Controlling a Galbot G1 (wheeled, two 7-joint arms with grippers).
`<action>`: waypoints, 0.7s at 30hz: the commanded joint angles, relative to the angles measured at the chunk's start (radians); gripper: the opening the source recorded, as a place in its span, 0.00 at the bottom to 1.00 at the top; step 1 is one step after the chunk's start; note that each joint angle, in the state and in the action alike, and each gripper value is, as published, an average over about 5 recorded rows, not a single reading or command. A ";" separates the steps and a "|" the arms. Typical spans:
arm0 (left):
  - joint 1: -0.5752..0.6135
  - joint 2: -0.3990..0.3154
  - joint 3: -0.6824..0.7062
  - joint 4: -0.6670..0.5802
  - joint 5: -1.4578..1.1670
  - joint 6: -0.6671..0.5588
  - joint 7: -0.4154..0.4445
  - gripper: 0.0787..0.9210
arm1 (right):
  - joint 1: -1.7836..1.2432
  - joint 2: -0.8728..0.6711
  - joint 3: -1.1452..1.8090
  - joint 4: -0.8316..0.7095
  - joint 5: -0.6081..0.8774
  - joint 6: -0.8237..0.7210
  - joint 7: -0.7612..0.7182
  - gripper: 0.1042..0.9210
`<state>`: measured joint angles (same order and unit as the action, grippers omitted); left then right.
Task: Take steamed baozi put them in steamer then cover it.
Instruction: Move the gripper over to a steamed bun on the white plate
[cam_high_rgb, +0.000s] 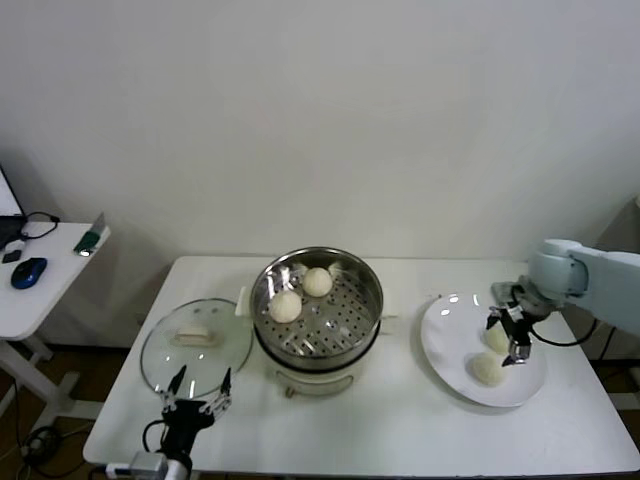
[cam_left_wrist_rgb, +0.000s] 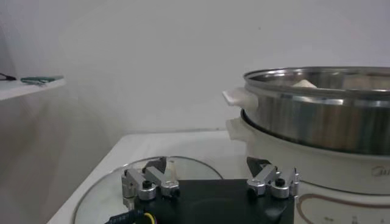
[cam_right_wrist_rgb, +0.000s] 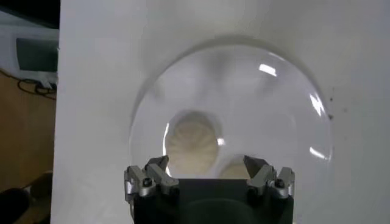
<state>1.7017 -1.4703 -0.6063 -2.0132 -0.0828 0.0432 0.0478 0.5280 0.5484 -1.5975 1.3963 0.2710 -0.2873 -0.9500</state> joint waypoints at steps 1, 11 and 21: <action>0.000 0.000 0.000 0.004 0.002 0.000 0.000 0.88 | -0.193 -0.016 0.134 -0.051 -0.069 -0.004 0.016 0.88; 0.001 0.005 -0.003 0.008 0.017 -0.002 0.000 0.88 | -0.288 0.019 0.215 -0.070 -0.083 -0.031 0.044 0.88; 0.002 0.003 0.000 0.004 0.019 -0.001 -0.001 0.88 | -0.297 0.014 0.236 -0.065 -0.110 -0.040 0.047 0.76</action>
<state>1.7031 -1.4675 -0.6070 -2.0079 -0.0656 0.0422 0.0476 0.2770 0.5605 -1.3985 1.3400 0.1818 -0.3193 -0.9106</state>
